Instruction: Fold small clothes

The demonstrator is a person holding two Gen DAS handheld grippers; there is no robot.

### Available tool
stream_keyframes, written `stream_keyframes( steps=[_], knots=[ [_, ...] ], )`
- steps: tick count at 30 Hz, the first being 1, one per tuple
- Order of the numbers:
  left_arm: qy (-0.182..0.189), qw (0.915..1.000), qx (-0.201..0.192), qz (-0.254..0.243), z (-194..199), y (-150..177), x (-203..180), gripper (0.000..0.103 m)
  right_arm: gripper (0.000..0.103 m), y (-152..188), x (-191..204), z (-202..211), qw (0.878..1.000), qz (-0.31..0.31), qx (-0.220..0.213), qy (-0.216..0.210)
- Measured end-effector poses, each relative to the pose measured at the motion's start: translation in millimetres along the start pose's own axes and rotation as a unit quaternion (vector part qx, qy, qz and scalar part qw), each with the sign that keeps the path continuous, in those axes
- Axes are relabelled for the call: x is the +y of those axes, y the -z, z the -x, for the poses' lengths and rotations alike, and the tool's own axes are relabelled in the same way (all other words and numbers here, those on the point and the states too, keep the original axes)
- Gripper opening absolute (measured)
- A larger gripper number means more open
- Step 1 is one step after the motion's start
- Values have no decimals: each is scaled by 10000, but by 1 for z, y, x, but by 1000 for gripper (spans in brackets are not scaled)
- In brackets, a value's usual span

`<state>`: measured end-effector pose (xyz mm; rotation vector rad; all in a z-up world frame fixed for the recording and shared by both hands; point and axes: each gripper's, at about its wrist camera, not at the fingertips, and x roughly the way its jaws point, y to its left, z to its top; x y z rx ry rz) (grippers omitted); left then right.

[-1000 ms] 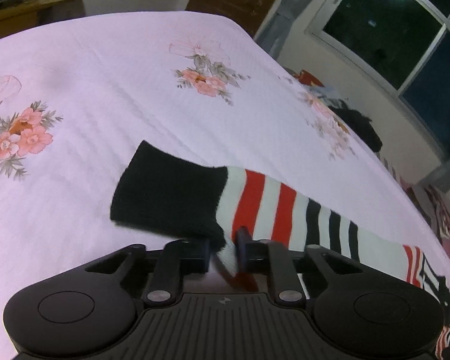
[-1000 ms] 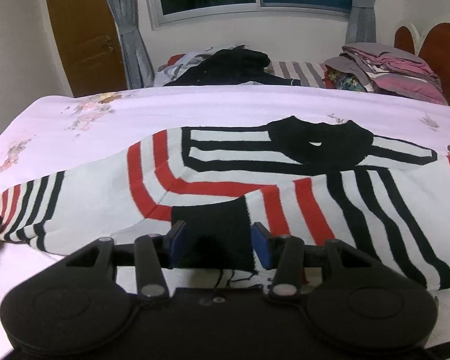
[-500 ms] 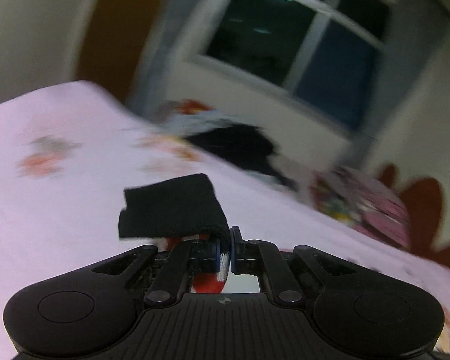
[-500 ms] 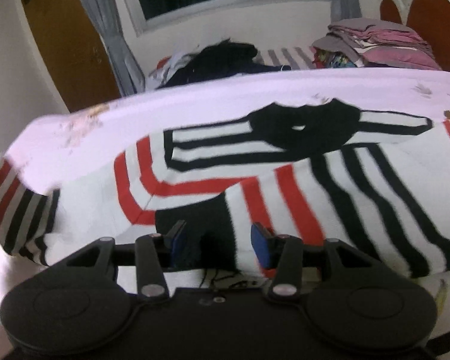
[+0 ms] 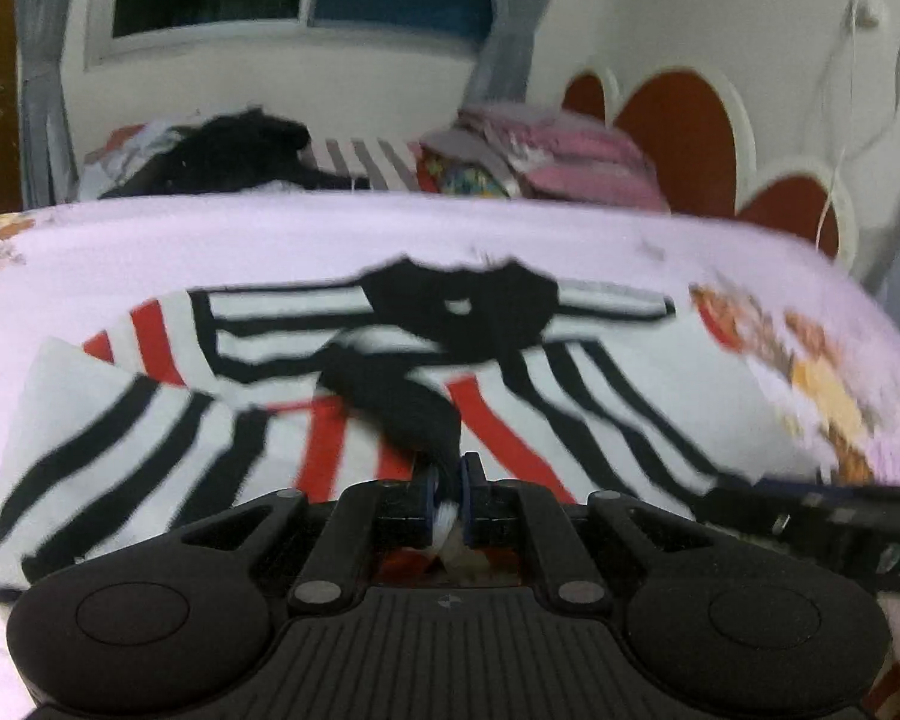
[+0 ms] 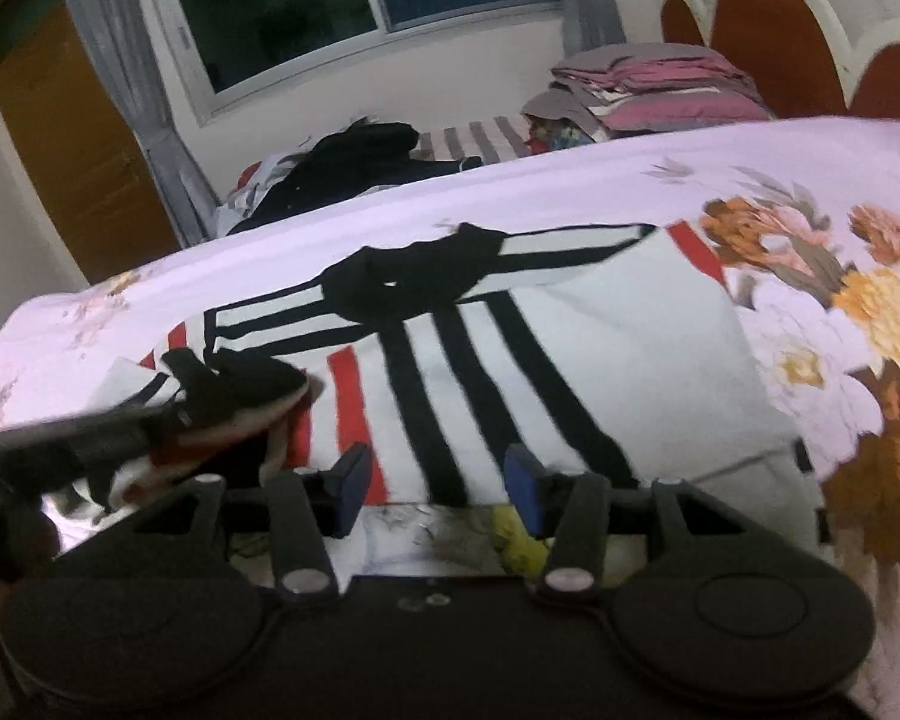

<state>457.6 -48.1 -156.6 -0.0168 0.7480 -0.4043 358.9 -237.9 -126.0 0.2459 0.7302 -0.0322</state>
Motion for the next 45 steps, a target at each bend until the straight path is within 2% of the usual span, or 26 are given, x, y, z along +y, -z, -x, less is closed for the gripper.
stream_keyframes(
  steps=[2, 4, 6, 10, 14, 18, 21, 23, 24, 25, 27, 29, 30, 31, 35, 38, 39, 40, 41, 43, 45],
  knots=[
    [-85, 9998, 0, -151, 11, 3, -11, 14, 60, 1, -4, 3, 10000, -24, -38, -31],
    [-134, 9998, -73, -111, 27, 8, -10, 52, 60, 1, -5, 2, 9999, 8, -30, -117],
    [-370, 9988, -310, -54, 44, 15, -4, 60, 60, 0, -3, 0, 9998, 20, 9, -211],
    [-723, 9964, -438, -88, 71, 27, 19, 61, 60, 0, 13, -9, 9984, 136, 139, -533],
    [-1241, 9909, -522, -6, 97, 41, 51, 61, 64, 1, 38, -24, 9960, 331, 287, -782],
    [-1696, 9843, -381, 307, 111, 60, 88, 61, 70, 1, 60, -38, 9932, 408, 418, -1011],
    [-1972, 9795, -200, 370, 108, 74, 107, 61, 70, -2, 73, -54, 9929, 421, 537, -977],
    [-2026, 9783, -128, 420, 104, 81, 113, 61, 69, -4, 80, -61, 9932, 447, 536, -937],
    [-2043, 9780, -118, 398, 99, 82, 112, 61, 63, -5, 83, -64, 9938, 509, 532, -837],
    [-2051, 9780, -122, 361, 95, 83, 111, 61, 50, -6, 84, -68, 9943, 540, 543, -739],
    [-2025, 9787, -135, 303, 85, 83, 109, 60, 32, -9, 83, -72, 9952, 487, 586, -621],
    [-1984, 9797, -132, 251, 76, 80, 106, 61, 21, -13, 77, -72, 9959, 403, 538, -604],
    [-1968, 9801, -123, 243, 72, 79, 104, 60, 11, -16, 74, -68, 9963, 412, 446, -600],
    [-1936, 9807, -129, 241, 70, 78, 103, 61, 7, -19, 72, -62, 9968, 494, 331, -535],
    [-1921, 9810, -230, 152, 65, 73, 96, 61, 7, -33, 52, -36, 9972, 651, -180, -332],
    [-1997, 9794, -258, 135, 58, 72, 96, 60, 7, -41, 28, -23, 9968, 713, -321, -183],
    [-2010, 9791, -275, 160, 56, 72, 97, 52, 7, -42, 19, -22, 9969, 705, -338, -94],
    [-2012, 9790, -270, 166, 54, 72, 98, 35, 7, -42, 9, -21, 9972, 658, -345, 4],
    [-1907, 9811, -254, 200, 53, 73, 99, 31, 7, -41, -2, -22, 9979, 549, -321, 92],
    [-1802, 9830, -272, 234, 51, 73, 96, 15, 7, -36, -19, -28, 9994, 287, -162, 136],
    [-1757, 9840, -248, 138, 50, 73, 91, 12, 7, -27, -25, -39, 9992, 304, 17, 262]
  ],
)
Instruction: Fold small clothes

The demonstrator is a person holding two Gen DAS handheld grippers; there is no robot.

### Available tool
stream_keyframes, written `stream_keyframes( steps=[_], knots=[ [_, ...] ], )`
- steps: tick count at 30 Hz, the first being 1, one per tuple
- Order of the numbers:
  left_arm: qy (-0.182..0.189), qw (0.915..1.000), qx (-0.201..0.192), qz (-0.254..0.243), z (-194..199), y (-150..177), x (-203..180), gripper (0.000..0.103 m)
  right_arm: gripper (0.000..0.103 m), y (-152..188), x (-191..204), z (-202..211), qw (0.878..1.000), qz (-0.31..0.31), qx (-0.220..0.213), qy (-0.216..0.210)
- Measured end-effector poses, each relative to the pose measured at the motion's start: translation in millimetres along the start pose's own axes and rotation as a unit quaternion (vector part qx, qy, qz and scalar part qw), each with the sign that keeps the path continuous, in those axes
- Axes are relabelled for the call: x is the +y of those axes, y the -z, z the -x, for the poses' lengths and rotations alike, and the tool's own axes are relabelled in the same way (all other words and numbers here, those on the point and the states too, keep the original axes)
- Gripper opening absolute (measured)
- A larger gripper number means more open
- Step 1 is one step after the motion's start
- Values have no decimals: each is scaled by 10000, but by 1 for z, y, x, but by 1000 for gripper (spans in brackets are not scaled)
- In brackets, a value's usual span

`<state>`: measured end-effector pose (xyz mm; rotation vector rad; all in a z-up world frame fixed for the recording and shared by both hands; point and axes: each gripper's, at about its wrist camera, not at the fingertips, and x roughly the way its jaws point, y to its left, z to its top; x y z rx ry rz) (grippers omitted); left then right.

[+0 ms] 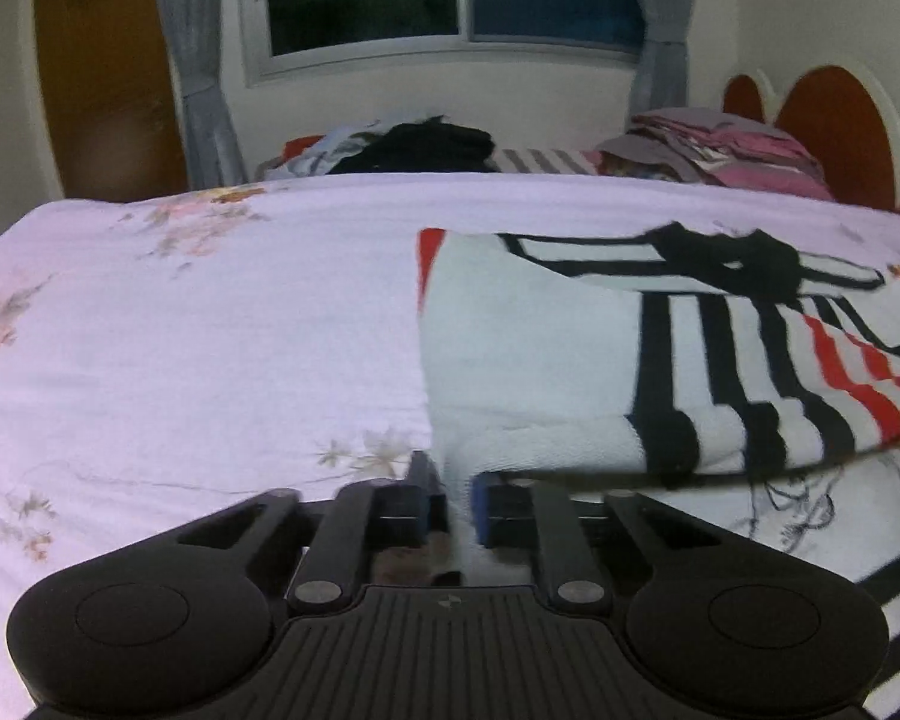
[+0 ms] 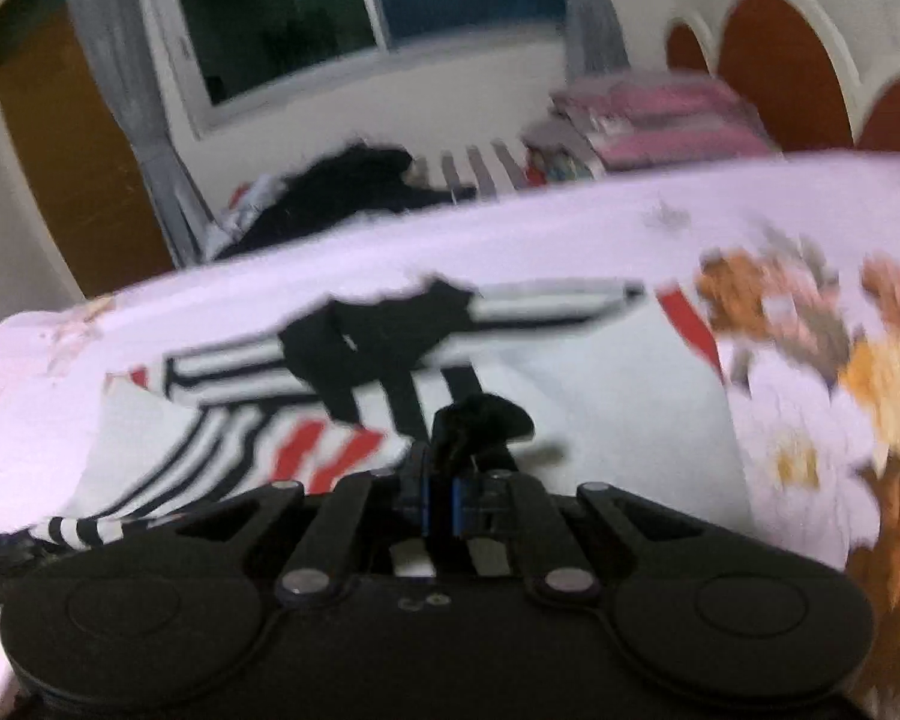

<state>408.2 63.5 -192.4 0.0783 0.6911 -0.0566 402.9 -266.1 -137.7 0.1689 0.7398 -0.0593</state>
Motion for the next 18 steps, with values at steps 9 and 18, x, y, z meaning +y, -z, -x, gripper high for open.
stream_keyframes(
  steps=[9, 18],
  knots=[
    [228, 9992, 298, -170, 8, 0, -2, 18, 8, 17, -14, -9, 9994, -81, 231, 236],
    [439, 9982, 46, 405, 42, -18, 20, 62, 43, 9, -22, 2, 9996, -232, 180, 23]
  ],
)
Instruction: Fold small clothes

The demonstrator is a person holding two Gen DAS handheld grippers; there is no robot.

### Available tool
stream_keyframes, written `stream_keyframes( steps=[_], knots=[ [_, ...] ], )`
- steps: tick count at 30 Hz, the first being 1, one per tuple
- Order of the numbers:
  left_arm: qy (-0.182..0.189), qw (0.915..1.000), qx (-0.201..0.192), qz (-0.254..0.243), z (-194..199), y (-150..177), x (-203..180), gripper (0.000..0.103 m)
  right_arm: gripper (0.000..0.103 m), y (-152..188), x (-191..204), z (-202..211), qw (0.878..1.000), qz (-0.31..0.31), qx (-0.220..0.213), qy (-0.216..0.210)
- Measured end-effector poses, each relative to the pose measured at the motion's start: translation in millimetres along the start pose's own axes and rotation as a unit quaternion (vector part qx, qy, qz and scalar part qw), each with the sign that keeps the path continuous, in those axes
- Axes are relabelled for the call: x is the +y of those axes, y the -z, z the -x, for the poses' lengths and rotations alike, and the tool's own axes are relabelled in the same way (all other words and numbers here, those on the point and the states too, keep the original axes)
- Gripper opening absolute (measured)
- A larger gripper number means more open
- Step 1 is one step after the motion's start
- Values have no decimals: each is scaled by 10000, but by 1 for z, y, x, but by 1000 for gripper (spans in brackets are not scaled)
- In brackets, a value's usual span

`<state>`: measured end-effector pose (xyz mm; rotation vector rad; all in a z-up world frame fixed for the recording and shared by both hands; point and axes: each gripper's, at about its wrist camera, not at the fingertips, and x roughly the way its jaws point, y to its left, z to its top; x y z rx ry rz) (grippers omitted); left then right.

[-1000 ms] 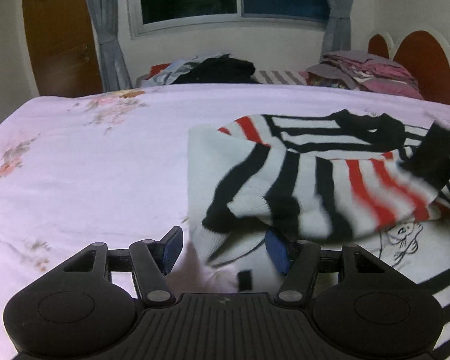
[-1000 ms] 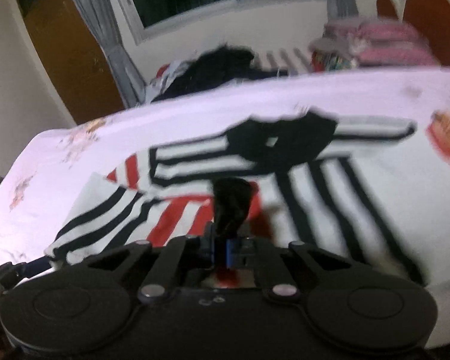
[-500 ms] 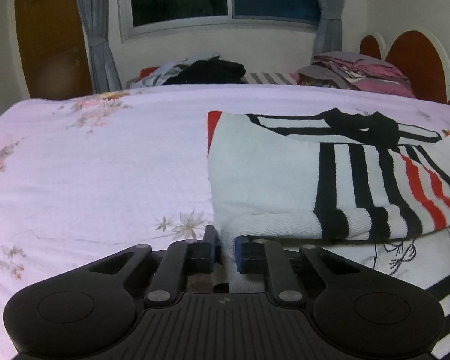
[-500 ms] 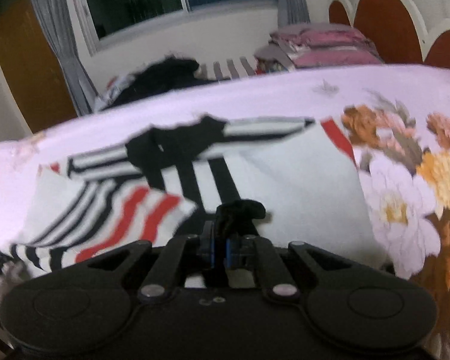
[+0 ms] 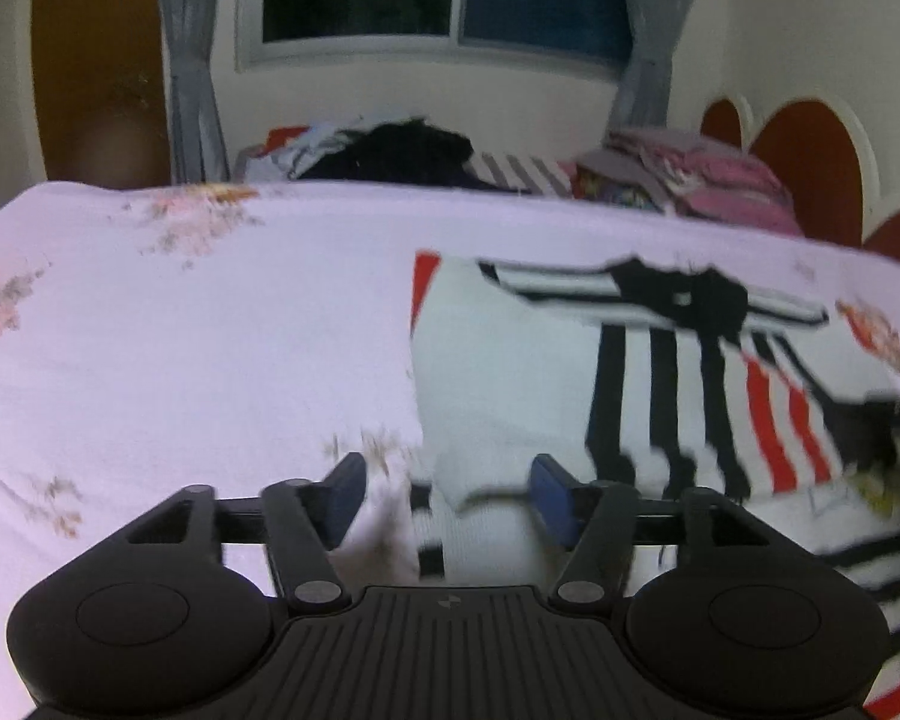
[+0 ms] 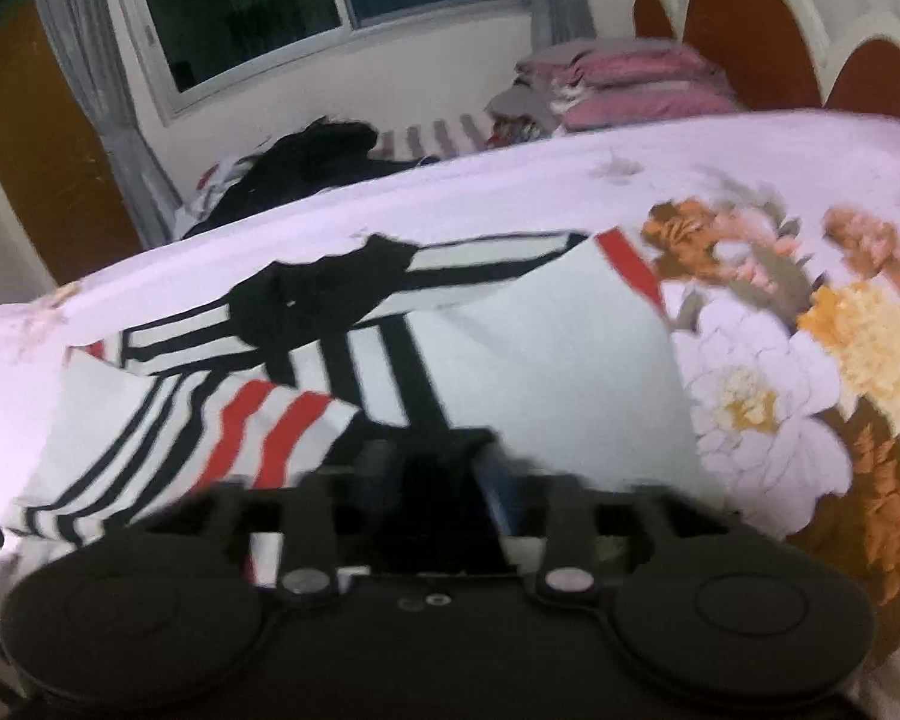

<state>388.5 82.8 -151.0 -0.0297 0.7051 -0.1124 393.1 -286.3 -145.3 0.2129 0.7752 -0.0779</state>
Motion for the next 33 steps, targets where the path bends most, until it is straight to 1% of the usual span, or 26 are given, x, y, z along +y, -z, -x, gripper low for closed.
stream_keyframes(
  steps=[1, 3, 5, 7, 8, 9, 10, 12, 14, 16, 17, 18, 20, 21, 23, 24, 25, 26, 28, 29, 30, 31, 33],
  knots=[
    [-3, 10000, 0, 71, -4, -6, 1, 62, 41, 0, -1, -3, 10000, -5, 70, 0],
    [20, 9996, 54, 293, -19, -19, 2, 62, 39, 1, -2, -9, 9997, -126, 189, -59],
    [38, 9991, 111, 418, -37, -27, 2, 62, 33, 2, -1, -14, 9995, -171, 254, -84],
    [31, 9986, 202, 478, -58, -36, 1, 62, 21, 1, 5, -17, 9996, -90, 250, -45],
    [22, 9983, 242, 538, -69, -40, 0, 62, 19, 1, 6, -18, 9997, -48, 237, -59],
    [42, 9979, 274, 590, -78, -44, 0, 62, 12, 0, 8, -18, 9997, -10, 215, -72],
    [34, 9975, 308, 629, -87, -47, -1, 62, 9, -1, 11, -18, 9998, 49, 171, -64],
    [-27, 9974, 278, 662, -102, -56, -2, 62, 9, -4, 13, -16, 9998, 193, 66, -55],
    [-86, 9972, 311, 677, -117, -63, -2, 62, 8, -8, 16, -10, 9991, 392, -152, -2],
    [-130, 9964, 390, 738, -132, -66, -2, 62, 8, -9, 19, -6, 9971, 635, -374, 186],
    [-191, 9955, 455, 804, -140, -68, 0, 62, 8, -9, 18, -10, 9964, 713, -332, 300],
    [-240, 9945, 501, 886, -148, -68, 2, 62, 8, -8, 15, -17, 9963, 742, -185, 384],
    [-309, 9931, 511, 1012, -158, -69, 6, 62, 8, -4, 9, -28, 9970, 657, 25, 419],
    [-367, 9930, 496, 1010, -161, -69, 6, 62, 8, -3, 8, -29, 9970, 652, 16, 416],
    [-452, 9937, 437, 930, -163, -65, 4, 62, 10, -3, 10, -29, 9964, 732, 56, 430],
    [-483, 9933, 401, 974, -164, -65, 5, 62, 16, -4, 10, -26, 9966, 697, -14, 448],
    [-518, 9917, 359, 1119, -163, -66, 8, 62, 23, -6, 9, -20, 9968, 626, -119, 485],
    [-595, 9898, 275, 1263, -161, -66, 12, 62, 23, -7, 9, -15, 9968, 599, -221, 485],
    [-754, 9874, 159, 1380, -156, -67, 17, 62, 23, -10, 13, -2, 9963, 632, -471, 336],
    [-731, 9870, 189, 1422, -154, -68, 18, 62, 23, -11, 15, 2, 9964, 635, -531, 201],
    [-696, 9871, 195, 1430, -150, -67, 18, 62, 23, -12, 18, 4, 9966, 634, -521, 62],
    [-652, 9885, 117, 1362, -141, -66, 16, 62, 23, -11, 20, 4, 9967, 655, -471, -61],
    [-520, 9920, -33, 1147, -120, -62, 8, 62, 24, -8, 26, 2, 9965, 757, -312, -186]
  ],
)
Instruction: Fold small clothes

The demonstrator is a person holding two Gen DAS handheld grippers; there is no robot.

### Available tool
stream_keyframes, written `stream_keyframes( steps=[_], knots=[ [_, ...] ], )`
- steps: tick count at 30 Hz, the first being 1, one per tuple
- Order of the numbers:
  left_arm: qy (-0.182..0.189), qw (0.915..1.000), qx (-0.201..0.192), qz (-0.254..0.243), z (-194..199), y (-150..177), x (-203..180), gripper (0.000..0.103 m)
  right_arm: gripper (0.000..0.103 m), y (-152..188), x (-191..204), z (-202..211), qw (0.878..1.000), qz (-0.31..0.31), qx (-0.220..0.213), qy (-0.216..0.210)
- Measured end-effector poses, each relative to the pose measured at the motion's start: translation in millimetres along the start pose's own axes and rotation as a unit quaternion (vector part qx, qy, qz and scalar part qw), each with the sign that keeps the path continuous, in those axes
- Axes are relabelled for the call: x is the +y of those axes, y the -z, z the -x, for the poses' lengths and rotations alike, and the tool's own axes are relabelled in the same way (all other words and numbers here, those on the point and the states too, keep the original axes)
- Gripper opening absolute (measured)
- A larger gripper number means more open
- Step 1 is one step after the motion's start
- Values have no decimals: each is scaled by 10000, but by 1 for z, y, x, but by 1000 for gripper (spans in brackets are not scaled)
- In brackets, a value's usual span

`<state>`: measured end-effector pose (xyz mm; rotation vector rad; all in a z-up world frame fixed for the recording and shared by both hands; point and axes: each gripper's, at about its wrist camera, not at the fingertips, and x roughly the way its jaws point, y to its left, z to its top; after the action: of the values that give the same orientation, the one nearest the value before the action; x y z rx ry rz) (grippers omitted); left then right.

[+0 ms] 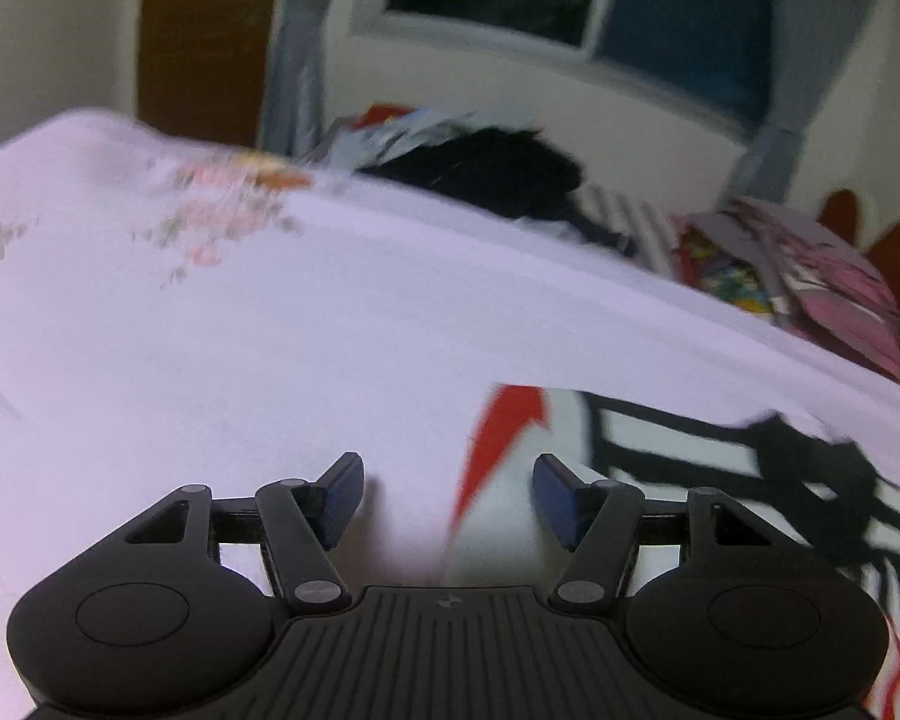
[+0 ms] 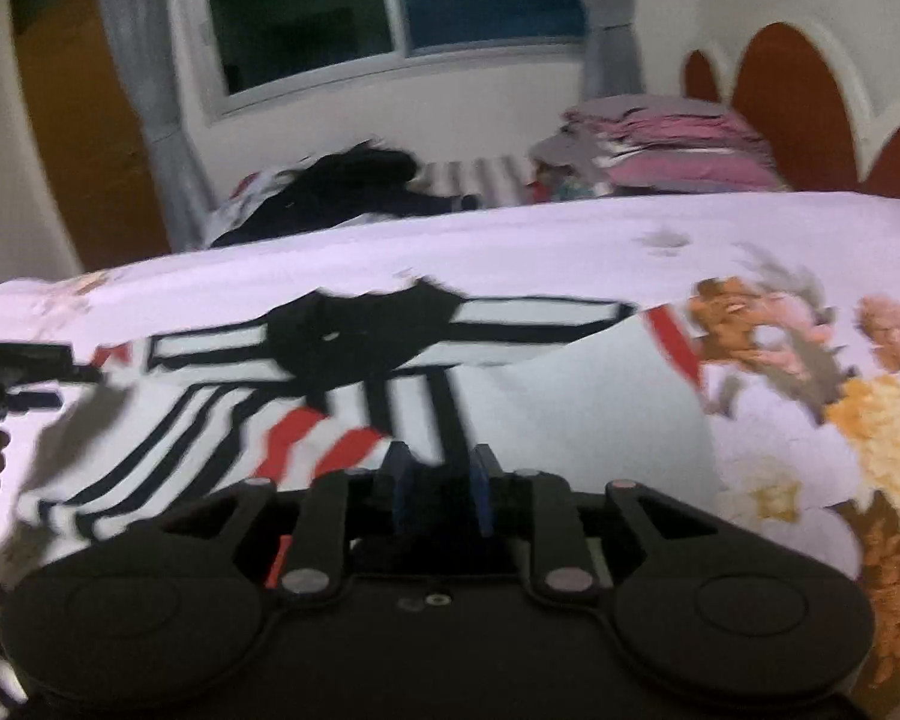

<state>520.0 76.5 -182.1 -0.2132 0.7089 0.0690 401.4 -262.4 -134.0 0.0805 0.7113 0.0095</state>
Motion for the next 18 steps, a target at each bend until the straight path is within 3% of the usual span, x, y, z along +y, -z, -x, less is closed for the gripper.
stream_keyframes(
  steps=[4, 9, 14, 18],
  knots=[
    [420, 9986, -28, -305, 43, 19, -13, 62, 26, 4, 13, -1, 9996, -25, 116, -257],
    [837, 9934, 265, -741, 67, 60, -39, 62, 26, 11, 39, -10, 9982, 187, 299, -480],
    [714, 9943, 489, -621, 70, 96, -33, 62, 24, 22, 29, -18, 9979, 398, 507, -50],
    [680, 9945, 527, -604, 69, 92, -33, 62, 22, 25, 8, -13, 9982, 247, 552, 44]
  ],
)
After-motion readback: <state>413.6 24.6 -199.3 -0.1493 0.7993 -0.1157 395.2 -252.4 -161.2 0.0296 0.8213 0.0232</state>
